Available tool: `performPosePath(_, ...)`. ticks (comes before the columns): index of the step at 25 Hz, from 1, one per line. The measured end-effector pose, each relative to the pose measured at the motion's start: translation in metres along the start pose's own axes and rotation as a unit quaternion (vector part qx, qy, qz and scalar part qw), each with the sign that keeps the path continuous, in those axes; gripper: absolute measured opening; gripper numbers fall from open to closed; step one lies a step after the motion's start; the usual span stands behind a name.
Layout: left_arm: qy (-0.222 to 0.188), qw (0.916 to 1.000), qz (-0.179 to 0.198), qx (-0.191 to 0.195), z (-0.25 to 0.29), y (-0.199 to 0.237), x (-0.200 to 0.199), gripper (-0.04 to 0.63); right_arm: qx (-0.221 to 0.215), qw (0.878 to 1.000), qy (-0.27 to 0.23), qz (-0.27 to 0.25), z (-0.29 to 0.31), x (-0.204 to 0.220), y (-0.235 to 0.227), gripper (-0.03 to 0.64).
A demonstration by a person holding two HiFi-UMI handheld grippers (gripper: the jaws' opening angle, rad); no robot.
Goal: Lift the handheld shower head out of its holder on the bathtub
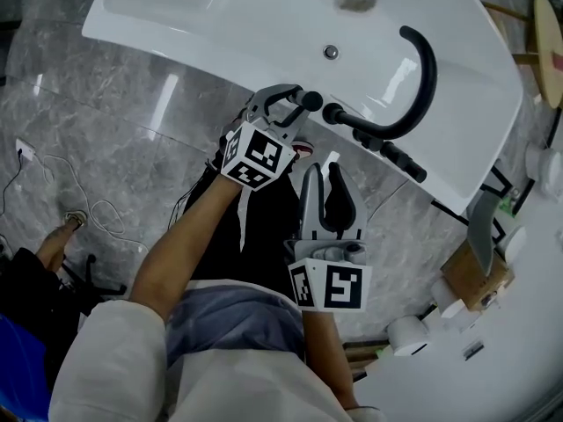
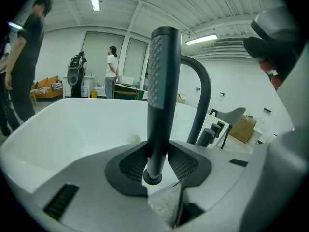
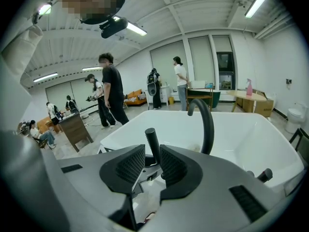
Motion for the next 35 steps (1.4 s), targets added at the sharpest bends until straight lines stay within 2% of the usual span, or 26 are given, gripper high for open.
performPosePath(8, -0.002, 0.9996, -0.025, -0.015, -0.021, -0.001, -0.006, 0.137, 0.004, 1.0, -0.011, 0.012, -0.011, -0.007, -0.004, 0.097)
performPosePath(19, -0.003, 0.9996, -0.023, -0.013, -0.044, -0.015, -0.028, 0.137, 0.0, 1.0, -0.023, 0.018, -0.03, -0.016, -0.01, 0.042)
performPosePath(25, -0.01, 0.9995, -0.028, -0.013, -0.048, -0.018, -0.041, 0.137, 0.001, 1.0, -0.026, 0.017, -0.038, -0.021, -0.011, 0.028)
performPosePath(29, -0.018, 0.9996, -0.019, -0.01, -0.055, -0.018, -0.059, 0.137, 0.01, 1.0, -0.024, 0.015, -0.044, -0.023, -0.014, 0.024)
performPosePath(35, -0.016, 0.9992, -0.034, -0.013, -0.061, -0.024, -0.066, 0.137, 0.007, 1.0, -0.021, 0.013, -0.052, -0.025, -0.016, 0.021)
Point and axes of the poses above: the fingertips, and each gripper's own axes: z forward along the fingers, y to its left, x out of its underside, the point moved 6 cm from there along -z, backward along the fingers, and after that the axes turned 12 degrees about x, right-handed, at the moved point
